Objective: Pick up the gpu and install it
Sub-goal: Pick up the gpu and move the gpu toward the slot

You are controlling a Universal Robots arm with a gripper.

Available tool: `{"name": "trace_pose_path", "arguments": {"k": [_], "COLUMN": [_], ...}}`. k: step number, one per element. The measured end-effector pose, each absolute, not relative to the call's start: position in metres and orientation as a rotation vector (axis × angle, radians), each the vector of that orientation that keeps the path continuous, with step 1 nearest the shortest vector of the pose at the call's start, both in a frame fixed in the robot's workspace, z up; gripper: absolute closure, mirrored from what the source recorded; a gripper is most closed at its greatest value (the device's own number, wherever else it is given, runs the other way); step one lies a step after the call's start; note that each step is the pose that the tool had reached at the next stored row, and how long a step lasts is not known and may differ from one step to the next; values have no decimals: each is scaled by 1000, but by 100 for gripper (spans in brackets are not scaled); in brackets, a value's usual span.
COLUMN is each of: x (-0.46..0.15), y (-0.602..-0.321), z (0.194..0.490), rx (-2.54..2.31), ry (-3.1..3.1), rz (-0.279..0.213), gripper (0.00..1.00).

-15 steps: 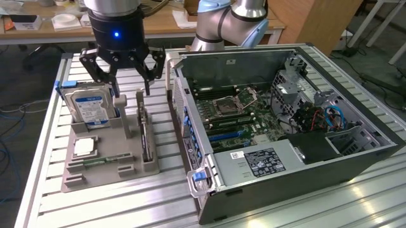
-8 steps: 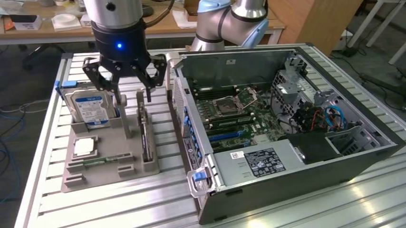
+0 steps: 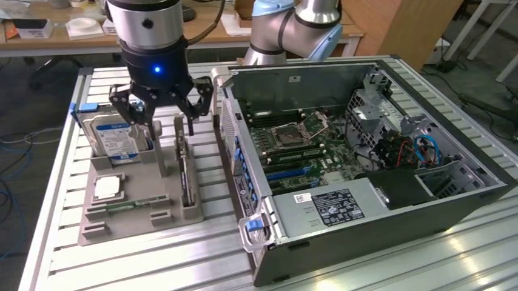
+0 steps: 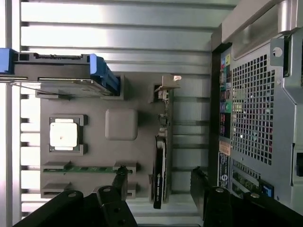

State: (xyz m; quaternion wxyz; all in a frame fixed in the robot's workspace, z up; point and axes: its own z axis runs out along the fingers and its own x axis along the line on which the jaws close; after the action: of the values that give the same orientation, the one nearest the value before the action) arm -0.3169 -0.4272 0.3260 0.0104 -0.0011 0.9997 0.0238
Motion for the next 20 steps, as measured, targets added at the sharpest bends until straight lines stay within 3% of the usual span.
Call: {"name": "trace_pose_path", "arguments": {"k": [20], "x": [-316], "y": [-434], "z": [290], "rx": [-50], "ry": [3121], "rz": [75], "gripper": [35]}}
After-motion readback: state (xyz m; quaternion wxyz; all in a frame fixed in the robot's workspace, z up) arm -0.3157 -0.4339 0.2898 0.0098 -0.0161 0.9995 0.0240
